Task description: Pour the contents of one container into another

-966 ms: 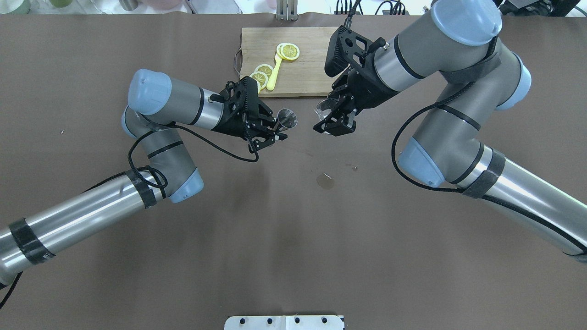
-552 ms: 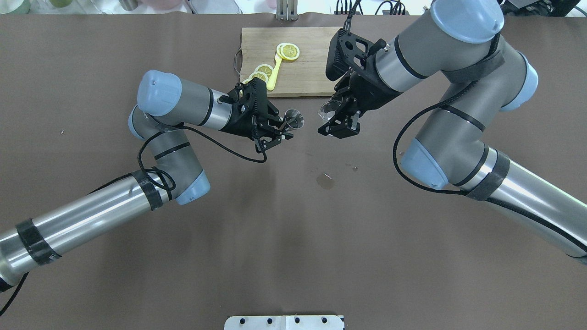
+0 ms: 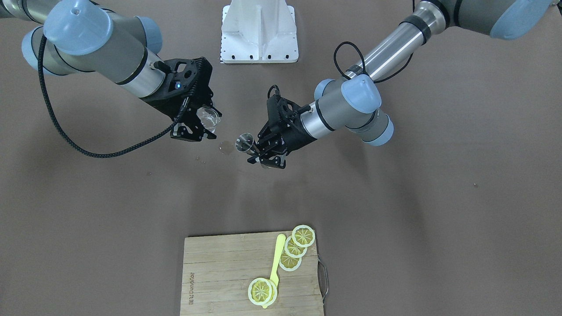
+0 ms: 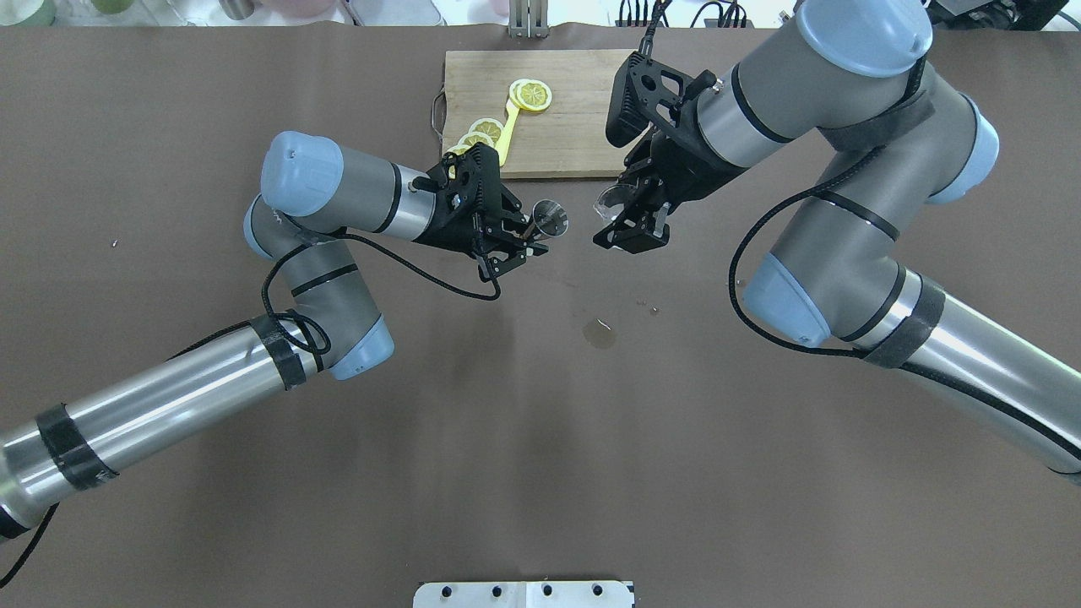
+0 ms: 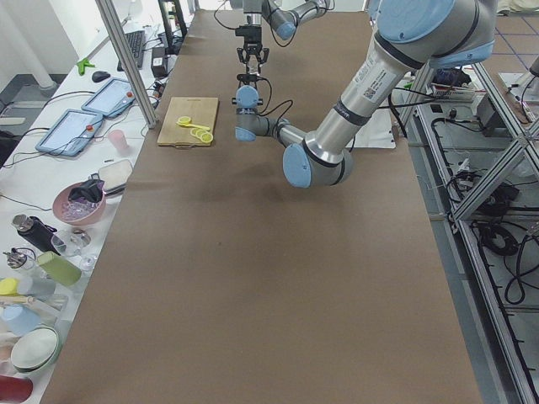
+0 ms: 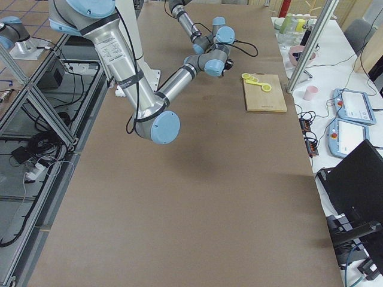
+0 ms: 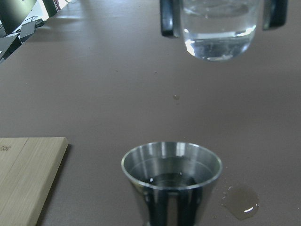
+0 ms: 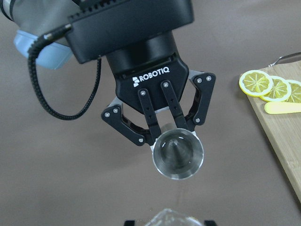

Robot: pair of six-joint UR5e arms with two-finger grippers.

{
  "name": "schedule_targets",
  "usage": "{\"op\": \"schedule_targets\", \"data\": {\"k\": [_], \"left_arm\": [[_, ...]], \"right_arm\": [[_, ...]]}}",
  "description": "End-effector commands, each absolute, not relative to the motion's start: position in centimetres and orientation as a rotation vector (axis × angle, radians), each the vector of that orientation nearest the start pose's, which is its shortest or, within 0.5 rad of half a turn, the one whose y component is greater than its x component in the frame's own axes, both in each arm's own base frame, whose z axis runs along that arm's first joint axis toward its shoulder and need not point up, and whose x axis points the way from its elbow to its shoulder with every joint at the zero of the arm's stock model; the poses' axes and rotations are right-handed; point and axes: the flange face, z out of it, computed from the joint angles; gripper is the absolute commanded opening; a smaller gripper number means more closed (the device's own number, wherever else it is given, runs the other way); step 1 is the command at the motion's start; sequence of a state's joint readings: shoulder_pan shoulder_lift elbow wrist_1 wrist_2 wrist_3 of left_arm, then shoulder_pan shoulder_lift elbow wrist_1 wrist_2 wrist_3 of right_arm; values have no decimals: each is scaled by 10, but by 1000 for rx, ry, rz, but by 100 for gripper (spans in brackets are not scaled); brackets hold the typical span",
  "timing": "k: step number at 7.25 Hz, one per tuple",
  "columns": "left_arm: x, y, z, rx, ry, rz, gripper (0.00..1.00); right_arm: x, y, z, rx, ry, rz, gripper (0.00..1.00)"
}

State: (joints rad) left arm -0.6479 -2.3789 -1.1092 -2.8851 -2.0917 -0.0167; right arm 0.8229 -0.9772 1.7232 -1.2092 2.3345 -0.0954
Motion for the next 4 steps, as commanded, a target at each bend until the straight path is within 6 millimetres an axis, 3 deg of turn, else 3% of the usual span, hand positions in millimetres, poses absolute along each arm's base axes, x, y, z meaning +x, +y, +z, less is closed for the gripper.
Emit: {"op": "schedule_targets", "data": {"k": [1,4], "left_arm": [[553,-521,206,1352,1148,1094,0],[562,-513,196,1360,1158,1097,0]], "right_arm": [[-387,-512,184,784,-996,-1185,0],[-394,-513,177,736,-978,-1199,0]]}}
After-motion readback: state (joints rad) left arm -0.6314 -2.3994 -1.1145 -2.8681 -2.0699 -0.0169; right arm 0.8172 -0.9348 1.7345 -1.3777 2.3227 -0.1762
